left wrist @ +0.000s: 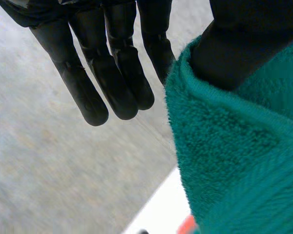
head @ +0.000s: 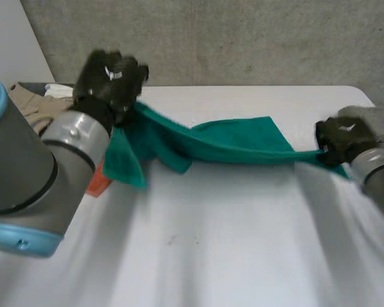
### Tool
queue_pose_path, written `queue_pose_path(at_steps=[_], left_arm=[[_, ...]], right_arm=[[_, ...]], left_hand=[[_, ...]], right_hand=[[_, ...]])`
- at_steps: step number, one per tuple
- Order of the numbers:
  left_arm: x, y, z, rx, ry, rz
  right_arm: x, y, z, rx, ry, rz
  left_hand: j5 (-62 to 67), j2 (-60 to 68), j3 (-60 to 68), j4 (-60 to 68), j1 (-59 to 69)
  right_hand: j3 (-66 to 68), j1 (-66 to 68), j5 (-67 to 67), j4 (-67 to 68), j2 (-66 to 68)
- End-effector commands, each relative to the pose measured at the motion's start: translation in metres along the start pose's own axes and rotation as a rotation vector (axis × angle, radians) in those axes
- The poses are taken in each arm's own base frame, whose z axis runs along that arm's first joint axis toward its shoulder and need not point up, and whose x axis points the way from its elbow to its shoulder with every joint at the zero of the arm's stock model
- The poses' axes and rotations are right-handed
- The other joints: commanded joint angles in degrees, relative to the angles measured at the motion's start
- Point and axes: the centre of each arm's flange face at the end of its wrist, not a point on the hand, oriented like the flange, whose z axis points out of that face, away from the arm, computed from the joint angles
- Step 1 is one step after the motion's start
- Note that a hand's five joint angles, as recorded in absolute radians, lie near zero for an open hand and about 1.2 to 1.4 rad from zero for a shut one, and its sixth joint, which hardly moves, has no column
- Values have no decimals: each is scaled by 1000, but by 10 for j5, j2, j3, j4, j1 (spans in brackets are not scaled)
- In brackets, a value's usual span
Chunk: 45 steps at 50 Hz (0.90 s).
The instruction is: Fold the laundry.
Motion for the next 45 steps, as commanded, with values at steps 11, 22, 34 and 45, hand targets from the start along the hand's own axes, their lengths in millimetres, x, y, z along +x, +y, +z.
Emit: queue_pose_path(at_steps=[11,22,34,45], left_arm=[[53,97,-26,-326,200,26],[67,121,-23,-372,221,35],[9,56,82,-25,-37,314],[-92,-85,124,659,-539,275]], right_arm=[[41,-39,-49,-108,21,-345],[40,-5,-15,-181,47,-301],[38,-75,32,163,139,-398],[55,-222,3,946,470,-320]], left_hand=[[139,113,116,111,146],[84,58,61,55,91],[139,113,116,111,146],[139,113,116,111,146]], right_hand=[[121,229,135,119,125],[121,229,135,119,125],[121,229,135,119,125],[121,229,135,119,125]])
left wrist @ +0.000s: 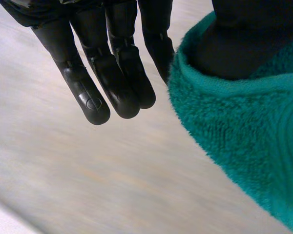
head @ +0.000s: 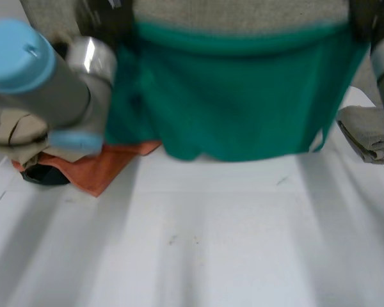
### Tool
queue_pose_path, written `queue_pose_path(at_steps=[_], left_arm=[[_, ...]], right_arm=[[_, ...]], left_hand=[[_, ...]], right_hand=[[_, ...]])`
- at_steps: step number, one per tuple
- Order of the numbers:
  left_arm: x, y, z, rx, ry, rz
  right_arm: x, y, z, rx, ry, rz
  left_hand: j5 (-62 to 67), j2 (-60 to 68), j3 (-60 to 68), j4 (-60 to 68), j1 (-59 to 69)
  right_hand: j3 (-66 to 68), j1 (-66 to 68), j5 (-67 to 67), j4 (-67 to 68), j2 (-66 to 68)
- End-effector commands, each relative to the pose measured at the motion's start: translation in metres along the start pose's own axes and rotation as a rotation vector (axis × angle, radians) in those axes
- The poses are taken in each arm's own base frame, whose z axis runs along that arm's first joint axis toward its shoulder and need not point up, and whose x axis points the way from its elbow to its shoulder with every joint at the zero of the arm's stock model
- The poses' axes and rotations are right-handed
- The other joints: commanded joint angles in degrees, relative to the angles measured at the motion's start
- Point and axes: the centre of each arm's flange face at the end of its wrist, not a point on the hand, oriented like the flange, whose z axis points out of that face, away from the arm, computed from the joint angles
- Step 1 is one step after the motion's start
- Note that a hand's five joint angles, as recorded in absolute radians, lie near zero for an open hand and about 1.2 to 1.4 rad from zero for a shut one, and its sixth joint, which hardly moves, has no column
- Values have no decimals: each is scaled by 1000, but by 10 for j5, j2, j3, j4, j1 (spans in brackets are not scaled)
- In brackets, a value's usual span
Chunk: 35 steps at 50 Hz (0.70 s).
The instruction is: Fold the laundry.
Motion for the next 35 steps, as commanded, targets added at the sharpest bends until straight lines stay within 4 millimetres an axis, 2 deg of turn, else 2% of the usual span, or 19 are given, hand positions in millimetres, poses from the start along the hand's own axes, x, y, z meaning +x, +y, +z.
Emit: queue_pose_path(at_steps=[1,3,6,7,8,10,11,12,14,15,16,18,19,20,22,23,27,30,35], left_arm=[[-59,-34,33,245,-251,-112],[-55,-28,26,201,-202,-132],[-35,-8,3,86,-83,-159],[-29,-3,-4,55,-53,-163],[-18,6,-18,-1,2,-170],[-7,15,-36,-56,57,-174],[-1,19,-45,-82,84,-174],[10,27,-65,-130,137,-173],[20,34,-84,-175,189,-174],[26,37,-94,-197,214,-175],[36,43,-112,-237,265,-176],[45,47,-129,-273,310,-179],[50,48,-138,-290,333,-180],[60,48,-154,-315,384,-184],[68,47,-167,-332,423,-189],[74,51,-180,-360,459,-187],[91,60,-208,-421,546,-180],[95,63,-215,-437,567,-179],[92,63,-213,-440,558,-185]], right_arm=[[37,-56,17,279,216,30],[33,-53,14,260,199,33],[19,-36,5,180,132,43],[10,-25,-2,125,88,47],[5,-20,-7,95,64,51],[-5,-6,-17,27,10,57],[-15,9,-29,-47,-49,63],[-19,18,-36,-92,-82,65],[-29,35,-53,-181,-152,72],[-37,49,-70,-269,-221,89],[-41,56,-79,-312,-257,99],[-50,67,-96,-385,-325,120],[-57,76,-112,-449,-376,133],[-58,83,-118,-483,-394,140],[-60,93,-131,-540,-420,154],[-61,102,-140,-580,-432,159],[-56,120,-154,-663,-431,160],[-44,133,-156,-703,-395,160],[-26,147,-154,-736,-337,151]], left_hand=[[139,114,115,111,146],[139,114,115,111,146],[139,114,115,111,146],[139,114,115,111,146],[139,114,115,111,146],[139,114,115,111,146],[139,114,115,111,146],[139,114,115,111,146],[139,114,115,111,146],[139,114,115,111,146],[139,114,115,111,146],[139,114,115,111,146],[139,114,115,111,146],[139,114,115,111,146],[139,114,115,111,146],[139,114,115,111,146],[82,57,59,54,90],[47,22,23,19,54],[-227,-252,-250,-255,-220]], right_hand=[[121,228,134,119,125],[121,228,134,119,125],[121,228,134,119,125],[121,228,134,119,125],[121,228,134,119,125],[121,228,134,119,125],[121,228,134,119,125],[121,228,134,119,125],[121,228,134,119,125],[121,228,134,119,125],[121,228,134,119,125],[121,228,134,119,125],[121,228,134,119,125],[121,228,134,119,125],[121,228,134,119,125],[121,228,134,119,125],[121,228,134,119,125],[121,228,134,119,125],[121,228,134,119,125]])
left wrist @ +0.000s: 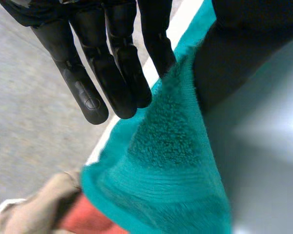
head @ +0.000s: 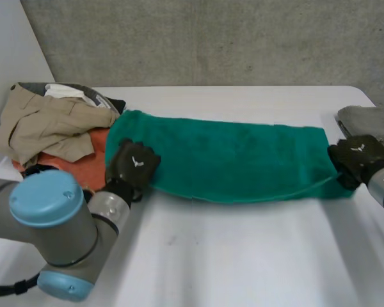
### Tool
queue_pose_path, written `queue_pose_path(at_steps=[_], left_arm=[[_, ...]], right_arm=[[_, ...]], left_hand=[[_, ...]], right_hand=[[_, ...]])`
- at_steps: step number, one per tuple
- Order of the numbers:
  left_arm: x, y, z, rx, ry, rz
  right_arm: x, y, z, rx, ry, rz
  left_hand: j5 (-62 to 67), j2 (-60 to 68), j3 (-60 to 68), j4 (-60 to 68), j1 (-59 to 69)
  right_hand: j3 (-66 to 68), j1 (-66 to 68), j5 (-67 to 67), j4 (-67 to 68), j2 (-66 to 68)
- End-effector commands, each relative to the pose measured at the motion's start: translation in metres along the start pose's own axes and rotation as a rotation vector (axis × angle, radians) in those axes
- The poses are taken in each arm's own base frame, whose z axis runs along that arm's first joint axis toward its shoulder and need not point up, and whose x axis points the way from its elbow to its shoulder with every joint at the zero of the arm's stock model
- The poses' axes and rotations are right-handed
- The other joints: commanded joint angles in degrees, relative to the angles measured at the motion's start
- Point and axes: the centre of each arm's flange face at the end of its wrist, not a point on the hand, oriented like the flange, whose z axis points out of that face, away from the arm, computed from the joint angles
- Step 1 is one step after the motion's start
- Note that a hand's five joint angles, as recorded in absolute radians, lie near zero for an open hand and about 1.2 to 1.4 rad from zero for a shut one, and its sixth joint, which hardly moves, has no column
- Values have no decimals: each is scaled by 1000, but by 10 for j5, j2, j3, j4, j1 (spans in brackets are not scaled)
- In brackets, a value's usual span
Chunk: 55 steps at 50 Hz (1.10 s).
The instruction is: Fold the laundry.
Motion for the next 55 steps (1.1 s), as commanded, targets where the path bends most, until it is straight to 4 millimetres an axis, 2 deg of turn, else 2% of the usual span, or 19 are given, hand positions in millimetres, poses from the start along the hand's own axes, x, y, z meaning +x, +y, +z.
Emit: queue_pose_path(at_steps=[1,5,15,28,34,42,51,55], left_arm=[[0,4,0,-13,1,-7],[-10,6,1,-24,-27,-12],[-28,27,-12,-103,-64,-28],[-25,40,-18,-154,37,-129],[-32,46,-10,-132,64,-135],[-26,66,10,-167,84,-148],[-27,71,22,-168,83,-146],[-30,70,30,-156,73,-146]], right_arm=[[31,15,3,-42,88,26],[41,19,4,-51,115,34],[54,27,5,-68,145,53],[50,30,5,-77,128,62],[47,30,6,-66,104,59],[43,35,7,-83,89,67],[40,38,6,-89,82,68],[40,38,6,-91,82,69]], left_hand=[[-152,-146,-147,-146,-140],[-293,-287,-288,-287,-281],[-301,-296,-297,-296,-290],[-256,-251,-252,-251,-245],[-256,-251,-252,-251,-245],[-222,-217,-218,-217,-211],[-197,-192,-193,-192,-186],[-148,-143,-144,-143,-137]], right_hand=[[121,228,131,119,125],[121,228,131,119,125],[121,228,131,119,125],[121,228,131,119,125],[121,228,131,119,125],[121,228,131,119,125],[121,228,131,119,125],[121,228,131,119,125]])
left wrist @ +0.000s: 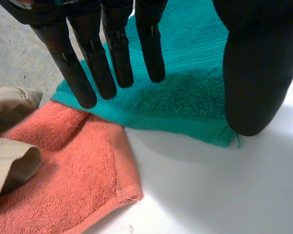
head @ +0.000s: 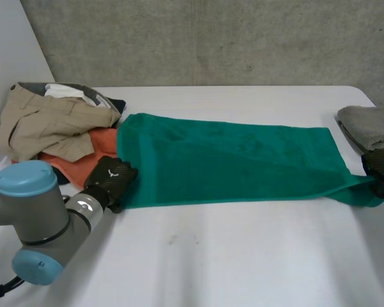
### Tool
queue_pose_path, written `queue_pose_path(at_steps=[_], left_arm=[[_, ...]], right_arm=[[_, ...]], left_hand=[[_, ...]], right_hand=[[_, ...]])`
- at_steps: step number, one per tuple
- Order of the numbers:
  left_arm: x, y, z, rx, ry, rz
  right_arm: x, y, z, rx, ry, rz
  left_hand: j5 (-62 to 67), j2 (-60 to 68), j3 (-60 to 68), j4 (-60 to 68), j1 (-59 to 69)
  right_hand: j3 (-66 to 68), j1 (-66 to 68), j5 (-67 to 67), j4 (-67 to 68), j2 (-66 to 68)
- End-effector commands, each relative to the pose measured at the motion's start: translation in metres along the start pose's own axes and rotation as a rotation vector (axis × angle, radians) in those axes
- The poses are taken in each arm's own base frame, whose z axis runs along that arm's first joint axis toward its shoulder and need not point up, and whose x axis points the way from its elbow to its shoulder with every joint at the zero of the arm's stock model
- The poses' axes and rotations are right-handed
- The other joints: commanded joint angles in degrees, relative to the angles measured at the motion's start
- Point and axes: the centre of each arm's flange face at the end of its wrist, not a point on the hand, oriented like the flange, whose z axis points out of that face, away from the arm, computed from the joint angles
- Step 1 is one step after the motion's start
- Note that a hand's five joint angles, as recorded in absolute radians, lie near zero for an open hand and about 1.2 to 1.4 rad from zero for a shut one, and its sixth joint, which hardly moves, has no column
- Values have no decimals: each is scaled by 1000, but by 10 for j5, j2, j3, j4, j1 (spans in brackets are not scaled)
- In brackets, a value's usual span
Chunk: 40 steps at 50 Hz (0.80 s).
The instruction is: Fold the laundry.
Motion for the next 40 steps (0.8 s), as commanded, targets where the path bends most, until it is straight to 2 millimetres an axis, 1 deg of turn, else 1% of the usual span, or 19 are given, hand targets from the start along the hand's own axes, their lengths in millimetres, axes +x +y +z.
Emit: queue_pose_path(at_steps=[1,5,9,14,18,22,26,28,30,31,33,34,37,38,40], left_arm=[[-4,-2,11,13,-10,0],[-10,-8,19,39,-28,4],[-7,-2,26,28,-18,3],[-7,-1,32,15,-10,0],[-9,-4,36,16,-5,-1],[-11,-7,37,20,-8,0],[-11,-10,36,12,-10,5],[-8,-11,28,-17,1,5],[-12,-18,20,-33,-8,3],[-17,-28,6,-50,-20,5],[-18,-34,-12,-81,-19,4],[-19,-38,-29,-113,-14,4],[-16,-40,-54,-163,11,14],[-13,-40,-70,-197,30,19],[-9,-38,-86,-230,53,22]], right_arm=[[-1,1,0,-3,0,0],[-1,1,0,-5,-2,1],[-2,2,0,-8,-4,2],[-2,3,0,-8,-6,2],[-2,3,0,-8,-6,2],[-2,3,0,-8,-6,2],[-2,3,-1,-12,-7,4],[-2,3,-2,-15,-6,2],[-1,0,-5,-13,-6,-11],[0,-2,-7,-16,-9,-22],[0,-6,-13,-25,-17,-54],[2,-13,-24,-39,-27,-107],[-1,-17,-40,-83,-71,-210],[-5,-17,-53,-133,-121,-286],[-8,-13,-63,-189,-170,-341]], left_hand=[[101,106,105,102,104],[121,126,125,122,124],[146,151,150,147,149],[181,186,185,182,184],[291,295,295,291,293],[474,478,478,475,476],[474,479,478,475,477],[474,479,478,475,477],[474,479,478,475,477],[474,479,478,475,477],[474,479,478,475,477],[474,479,478,475,477],[474,479,478,475,477],[474,479,478,475,477],[474,479,478,475,477]], right_hand=[[121,228,131,119,125],[121,228,131,119,125],[121,228,131,119,125],[121,228,131,119,125],[121,228,131,119,125],[121,228,131,119,125],[121,228,131,119,125],[121,228,131,119,125],[121,228,131,119,125],[121,228,131,119,125],[121,228,131,119,125],[121,228,131,119,125],[121,228,131,119,125],[121,228,131,119,125],[121,228,131,119,125]])
